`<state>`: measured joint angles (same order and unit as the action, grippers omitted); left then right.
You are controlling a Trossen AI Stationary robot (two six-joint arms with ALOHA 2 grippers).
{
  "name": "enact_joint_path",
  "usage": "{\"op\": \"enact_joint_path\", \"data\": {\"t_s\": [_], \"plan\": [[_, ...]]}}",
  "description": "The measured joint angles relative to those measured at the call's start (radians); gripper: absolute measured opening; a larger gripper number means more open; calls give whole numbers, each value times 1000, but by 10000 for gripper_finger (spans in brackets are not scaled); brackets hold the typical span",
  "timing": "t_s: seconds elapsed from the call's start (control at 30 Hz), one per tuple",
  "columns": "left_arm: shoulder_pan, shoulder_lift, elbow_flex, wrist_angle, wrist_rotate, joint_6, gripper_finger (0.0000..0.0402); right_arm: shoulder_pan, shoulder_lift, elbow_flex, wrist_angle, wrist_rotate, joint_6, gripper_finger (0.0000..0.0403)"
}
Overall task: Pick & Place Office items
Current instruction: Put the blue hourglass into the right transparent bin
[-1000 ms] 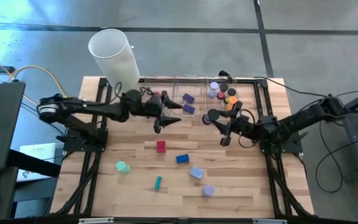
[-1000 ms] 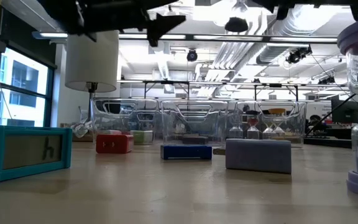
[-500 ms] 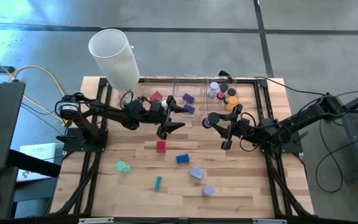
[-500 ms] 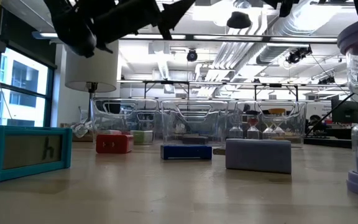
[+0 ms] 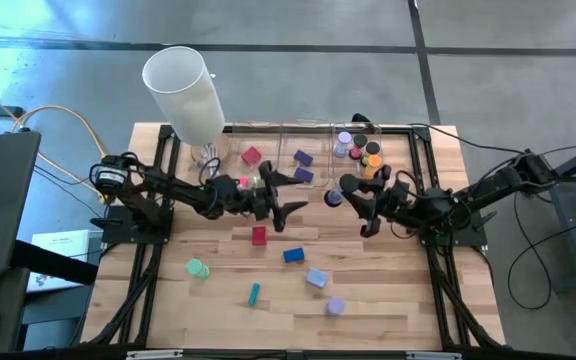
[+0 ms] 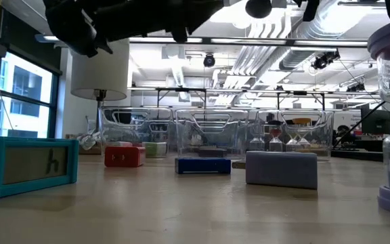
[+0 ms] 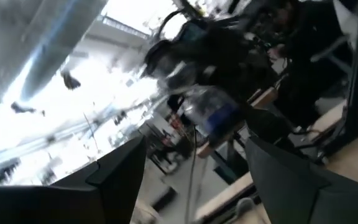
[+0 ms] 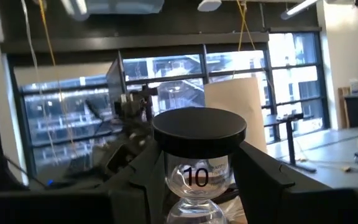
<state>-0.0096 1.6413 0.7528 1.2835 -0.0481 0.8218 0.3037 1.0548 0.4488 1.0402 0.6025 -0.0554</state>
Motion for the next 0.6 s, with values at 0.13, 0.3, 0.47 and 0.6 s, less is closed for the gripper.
{"op": "enact_joint_path", "data": {"t_s": [0.13, 0.3, 0.47, 0.6], "plan": [[-40, 0, 10, 0, 0, 168, 266, -18, 0, 0, 33, 1, 62, 143], [-75, 15, 42, 8, -51, 315, 266, -37, 0, 0, 51, -3, 119, 143], [-78, 65, 91, 18, -95, 360, 266, -43, 12, 1, 105, -6, 142, 143], [-78, 110, 130, 36, -154, 354, 266, -43, 43, 1, 168, -32, 141, 143]]}}
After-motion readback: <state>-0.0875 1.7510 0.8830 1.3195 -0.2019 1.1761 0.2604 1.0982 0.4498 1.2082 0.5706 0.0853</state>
